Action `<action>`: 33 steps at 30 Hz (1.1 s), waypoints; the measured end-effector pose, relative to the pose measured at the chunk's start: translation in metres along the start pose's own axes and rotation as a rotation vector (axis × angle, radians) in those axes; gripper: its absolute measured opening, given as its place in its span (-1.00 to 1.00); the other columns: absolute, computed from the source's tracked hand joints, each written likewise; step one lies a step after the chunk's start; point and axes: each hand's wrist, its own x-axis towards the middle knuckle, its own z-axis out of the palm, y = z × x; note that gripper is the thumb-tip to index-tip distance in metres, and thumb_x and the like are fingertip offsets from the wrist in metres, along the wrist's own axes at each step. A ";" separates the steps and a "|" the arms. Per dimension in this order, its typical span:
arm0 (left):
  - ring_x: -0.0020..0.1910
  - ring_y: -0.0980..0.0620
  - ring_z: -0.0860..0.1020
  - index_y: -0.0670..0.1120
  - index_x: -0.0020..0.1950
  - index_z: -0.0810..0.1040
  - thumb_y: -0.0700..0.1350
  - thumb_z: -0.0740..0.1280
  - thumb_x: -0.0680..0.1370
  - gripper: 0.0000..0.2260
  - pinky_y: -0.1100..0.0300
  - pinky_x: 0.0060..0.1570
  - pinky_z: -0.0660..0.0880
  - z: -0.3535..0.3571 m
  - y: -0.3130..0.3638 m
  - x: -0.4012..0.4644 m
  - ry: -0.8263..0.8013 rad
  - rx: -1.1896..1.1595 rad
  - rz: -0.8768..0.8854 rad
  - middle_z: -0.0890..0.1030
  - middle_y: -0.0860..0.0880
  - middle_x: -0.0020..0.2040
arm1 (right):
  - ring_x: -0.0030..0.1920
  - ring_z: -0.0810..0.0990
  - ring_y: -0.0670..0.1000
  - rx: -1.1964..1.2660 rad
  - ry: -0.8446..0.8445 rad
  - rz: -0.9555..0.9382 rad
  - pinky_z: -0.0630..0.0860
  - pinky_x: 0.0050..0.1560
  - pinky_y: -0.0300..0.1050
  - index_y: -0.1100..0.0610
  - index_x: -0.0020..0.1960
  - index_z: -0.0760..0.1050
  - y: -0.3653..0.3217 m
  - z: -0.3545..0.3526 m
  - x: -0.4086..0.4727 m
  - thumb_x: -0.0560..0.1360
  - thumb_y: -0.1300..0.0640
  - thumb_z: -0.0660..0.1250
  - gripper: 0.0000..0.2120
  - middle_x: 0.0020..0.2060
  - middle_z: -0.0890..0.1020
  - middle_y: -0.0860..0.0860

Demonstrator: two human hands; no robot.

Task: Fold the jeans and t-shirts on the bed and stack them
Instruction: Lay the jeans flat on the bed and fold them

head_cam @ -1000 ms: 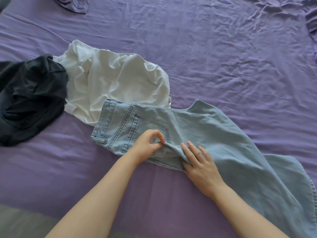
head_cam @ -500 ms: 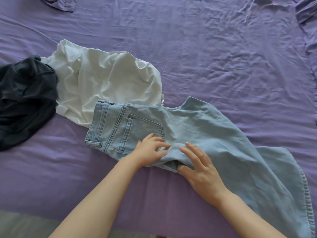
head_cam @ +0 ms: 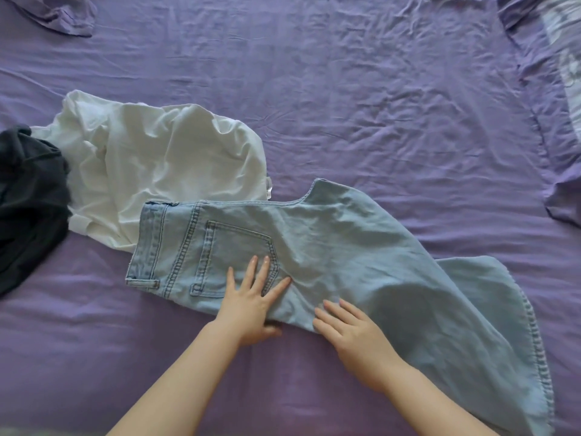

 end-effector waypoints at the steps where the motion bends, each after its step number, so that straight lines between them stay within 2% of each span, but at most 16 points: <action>1: 0.42 -0.15 -0.48 0.26 0.48 -0.26 0.47 0.15 0.35 -0.13 -0.35 0.35 -0.24 -0.007 0.003 0.001 -0.041 -0.041 -0.017 -0.45 -0.10 0.46 | 0.12 0.61 -0.02 0.061 -0.022 0.034 0.52 0.18 -0.08 0.03 0.01 0.63 -0.001 -0.004 -0.001 0.21 0.17 0.46 -0.64 0.04 0.66 -0.09; 3: 0.48 -0.13 -0.37 0.20 0.52 -0.07 0.52 0.08 0.33 -0.15 -0.30 0.38 -0.22 -0.024 0.014 0.003 -0.092 -0.157 -0.078 -0.35 -0.12 0.52 | 0.12 0.60 -0.03 0.160 0.033 0.120 0.46 0.22 -0.10 0.06 0.05 0.60 0.003 -0.015 -0.004 0.28 0.16 0.46 -0.67 0.04 0.65 -0.08; 5: 0.52 -0.09 -0.25 0.07 0.50 0.16 0.48 0.06 0.40 -0.22 -0.24 0.42 -0.15 -0.044 0.030 0.008 -0.060 -0.222 -0.122 -0.24 -0.12 0.55 | 0.14 0.60 0.01 0.186 0.115 0.223 0.48 0.22 -0.04 0.13 0.09 0.60 0.015 -0.029 -0.010 0.36 0.20 0.42 -0.70 0.07 0.65 -0.02; 6: 0.53 -0.08 -0.20 0.01 0.48 0.21 0.43 0.06 0.45 -0.27 -0.22 0.44 -0.11 -0.053 0.041 0.012 -0.021 -0.227 -0.121 -0.21 -0.11 0.56 | 0.15 0.59 0.04 0.170 0.151 0.282 0.49 0.20 -0.02 0.16 0.10 0.60 0.023 -0.036 -0.015 0.37 0.23 0.41 -0.71 0.08 0.65 0.00; 10: 0.54 -0.08 -0.11 0.03 0.54 0.01 0.29 0.09 0.55 -0.35 -0.17 0.45 -0.02 -0.083 0.097 0.036 0.035 -0.302 -0.019 -0.19 -0.08 0.56 | 0.15 0.60 0.11 0.180 0.190 0.508 0.56 0.08 0.04 0.24 0.12 0.59 0.062 -0.064 -0.034 0.32 0.40 0.45 -0.63 0.07 0.66 0.07; 13: 0.54 -0.09 -0.07 0.06 0.54 -0.04 0.19 0.13 0.58 -0.39 -0.12 0.47 0.02 -0.097 0.134 0.053 0.059 -0.345 0.033 -0.17 -0.10 0.56 | 0.08 0.63 0.17 0.190 0.168 0.516 0.56 0.03 0.12 0.29 0.11 0.58 0.089 -0.072 -0.046 0.23 0.51 0.41 -0.54 0.04 0.66 0.14; 16: 0.53 -0.11 -0.03 0.06 0.55 -0.06 0.03 0.18 0.60 -0.41 -0.08 0.46 0.08 -0.109 0.159 0.071 0.133 -0.331 0.078 -0.15 -0.14 0.56 | 0.12 0.59 0.16 0.328 0.267 0.676 0.49 0.14 0.08 0.26 0.14 0.55 0.116 -0.071 -0.056 0.32 0.42 0.20 -0.58 0.06 0.63 0.14; 18: 0.53 -0.09 -0.04 0.05 0.54 -0.03 -0.10 0.18 0.60 -0.42 -0.07 0.46 0.08 -0.119 0.170 0.085 0.203 -0.277 0.121 -0.14 -0.11 0.56 | 0.25 0.49 0.14 0.346 0.319 0.837 0.37 0.22 0.10 0.21 0.22 0.50 0.140 -0.068 -0.061 0.39 0.38 0.14 -0.56 0.17 0.57 0.12; 19: 0.53 -0.07 -0.06 0.05 0.54 -0.03 -0.17 0.18 0.59 -0.41 -0.08 0.46 0.05 -0.125 0.175 0.092 0.224 -0.237 0.143 -0.13 -0.07 0.56 | 0.37 0.36 0.12 0.297 0.215 0.873 0.28 0.30 0.12 0.18 0.32 0.42 0.152 -0.066 -0.065 0.44 0.38 0.13 -0.53 0.29 0.49 0.10; 21: 0.54 -0.06 -0.12 0.06 0.54 -0.04 -0.24 0.18 0.55 -0.35 -0.11 0.46 -0.04 -0.136 0.185 0.103 0.216 -0.124 0.192 -0.13 -0.04 0.57 | 0.50 0.06 0.04 0.163 -0.162 0.840 0.04 0.44 0.10 0.09 0.49 0.14 0.170 -0.059 -0.074 0.56 0.23 0.10 -0.49 0.46 0.26 0.00; 22: 0.54 -0.06 -0.13 0.05 0.54 -0.05 -0.25 0.19 0.53 -0.33 -0.14 0.46 -0.09 -0.141 0.189 0.107 0.201 -0.063 0.215 -0.11 -0.03 0.57 | 0.51 0.01 0.02 0.126 -0.323 0.812 -0.04 0.45 0.11 0.05 0.51 0.03 0.175 -0.057 -0.078 0.59 0.11 0.09 -0.48 0.47 0.23 -0.02; 23: 0.54 -0.07 -0.14 0.04 0.54 -0.04 -0.26 0.18 0.52 -0.33 -0.17 0.45 -0.13 -0.145 0.193 0.112 0.186 -0.005 0.234 -0.07 -0.03 0.57 | 0.49 0.06 0.03 0.106 -0.415 0.782 -0.06 0.45 0.13 0.04 0.52 -0.02 0.179 -0.056 -0.080 0.59 0.01 0.08 -0.45 0.44 0.28 -0.01; 26: 0.54 -0.07 -0.05 0.02 0.54 0.01 -0.18 0.12 0.55 -0.43 -0.23 0.43 -0.18 -0.158 0.195 0.124 0.112 0.102 0.249 0.11 -0.02 0.53 | 0.32 0.33 0.10 0.059 -0.503 0.665 0.08 0.38 0.14 0.07 0.52 -0.03 0.184 -0.056 -0.079 0.54 -0.06 0.10 -0.38 0.24 0.48 0.05; 28: 0.50 -0.08 0.11 0.01 0.53 0.06 -0.06 0.16 0.57 -0.45 -0.21 0.44 -0.10 -0.166 0.192 0.130 0.033 0.170 0.252 0.23 -0.02 0.48 | 0.21 0.44 0.13 0.100 -0.547 0.610 0.23 0.24 0.05 0.07 0.46 0.10 0.185 -0.057 -0.076 0.51 -0.10 0.15 -0.41 0.16 0.56 0.07; 31: 0.35 -0.07 0.32 0.04 0.50 0.12 0.09 0.26 0.50 -0.39 -0.05 0.32 0.15 -0.175 0.189 0.137 -0.002 0.279 0.269 0.40 -0.01 0.36 | 0.08 0.53 0.16 0.342 -0.571 0.692 0.28 -0.09 -0.05 0.03 0.12 0.39 0.187 -0.067 -0.071 0.45 -0.15 0.23 -0.65 0.07 0.60 0.04; 33: 0.31 -0.08 0.34 0.06 0.49 0.13 0.16 0.30 0.46 -0.34 -0.03 0.27 0.20 -0.180 0.188 0.140 0.007 0.275 0.272 0.43 0.01 0.34 | 0.02 0.53 0.13 0.367 -0.527 0.741 0.28 -0.17 -0.09 0.02 -0.10 0.41 0.196 -0.081 -0.074 0.41 -0.04 0.25 -0.85 0.00 0.61 0.01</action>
